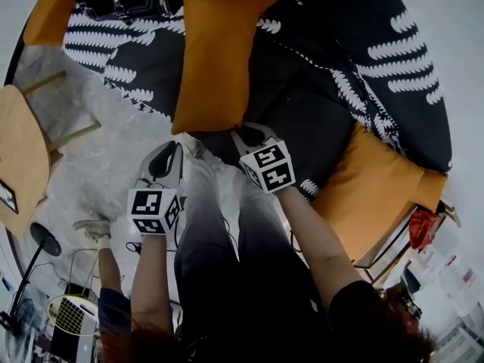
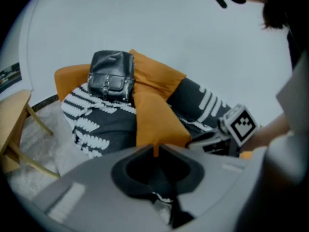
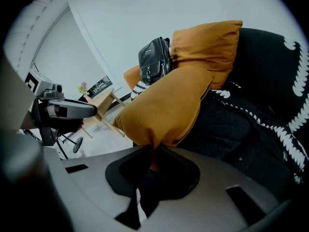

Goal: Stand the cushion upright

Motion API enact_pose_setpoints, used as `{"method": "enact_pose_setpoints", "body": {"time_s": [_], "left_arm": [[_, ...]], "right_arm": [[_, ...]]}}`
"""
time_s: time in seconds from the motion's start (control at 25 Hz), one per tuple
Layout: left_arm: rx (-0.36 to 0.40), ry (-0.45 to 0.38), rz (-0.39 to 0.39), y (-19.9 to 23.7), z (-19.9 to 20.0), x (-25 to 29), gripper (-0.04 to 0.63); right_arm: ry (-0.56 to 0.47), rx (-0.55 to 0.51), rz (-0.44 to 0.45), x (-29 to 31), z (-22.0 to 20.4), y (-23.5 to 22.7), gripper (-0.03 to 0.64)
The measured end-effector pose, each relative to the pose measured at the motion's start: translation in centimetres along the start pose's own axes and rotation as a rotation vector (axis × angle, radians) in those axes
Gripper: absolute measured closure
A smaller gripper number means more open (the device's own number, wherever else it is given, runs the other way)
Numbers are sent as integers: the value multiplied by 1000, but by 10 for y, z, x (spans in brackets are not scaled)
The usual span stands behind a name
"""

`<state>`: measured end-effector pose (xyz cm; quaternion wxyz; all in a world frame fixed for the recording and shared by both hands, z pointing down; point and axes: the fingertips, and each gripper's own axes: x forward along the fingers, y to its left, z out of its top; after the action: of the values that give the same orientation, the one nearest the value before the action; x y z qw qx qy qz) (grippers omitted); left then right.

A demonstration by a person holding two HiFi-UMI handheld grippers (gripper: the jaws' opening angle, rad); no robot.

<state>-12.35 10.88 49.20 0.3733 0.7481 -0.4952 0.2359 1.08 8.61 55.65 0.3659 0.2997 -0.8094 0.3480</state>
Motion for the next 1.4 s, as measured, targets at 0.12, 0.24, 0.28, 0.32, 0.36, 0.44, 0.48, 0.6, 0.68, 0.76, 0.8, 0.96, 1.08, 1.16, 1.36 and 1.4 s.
{"method": "enact_pose_setpoints", "body": {"time_s": [0.12, 0.24, 0.28, 0.32, 0.36, 0.44, 0.48, 0.6, 0.68, 0.76, 0.8, 0.96, 1.08, 1.16, 1.36, 1.4], "left_arm": [[8, -13, -1, -2, 10, -8, 552], [13, -25, 1, -7, 22, -20, 548], [17, -27, 1, -8, 25, -24, 546], [20, -28, 1, -8, 28, -28, 543], [24, -27, 1, -7, 31, -31, 540], [30, -29, 1, -4, 38, -37, 533], [34, -34, 1, -3, 42, -40, 531], [49, -54, -3, -1, 53, -51, 525], [56, -65, -7, 1, 61, -59, 522], [62, -80, -9, 2, 71, -65, 518], [64, -89, -12, 1, 76, -67, 518], [75, -115, -37, -3, 97, -77, 512], [104, -132, -52, -7, 112, -86, 507], [125, -141, -60, -9, 121, -90, 505], [167, -158, -91, -15, 141, -98, 495], [176, -161, -99, -16, 145, -99, 494]], "right_arm": [[-19, 16, -3, -14, 8, 1, 584], [-42, 51, 3, -34, 19, 5, 591], [-51, 64, 6, -40, 23, 7, 594], [-60, 76, 10, -44, 27, 10, 595], [-68, 85, 13, -48, 32, 13, 597], [-85, 98, 17, -54, 42, 19, 599], [-94, 100, 17, -57, 47, 21, 600], [-119, 99, 13, -68, 61, 30, 603], [-133, 98, 9, -76, 70, 37, 604], [-151, 97, 8, -84, 80, 43, 605], [-159, 97, 7, -88, 84, 44, 606], [-191, 99, -6, -108, 101, 50, 607], [-227, 106, -13, -125, 115, 54, 609], [-257, 121, -13, -136, 123, 57, 611], [-296, 174, -25, -155, 139, 60, 614], [-310, 190, -26, -158, 142, 61, 614]]}}
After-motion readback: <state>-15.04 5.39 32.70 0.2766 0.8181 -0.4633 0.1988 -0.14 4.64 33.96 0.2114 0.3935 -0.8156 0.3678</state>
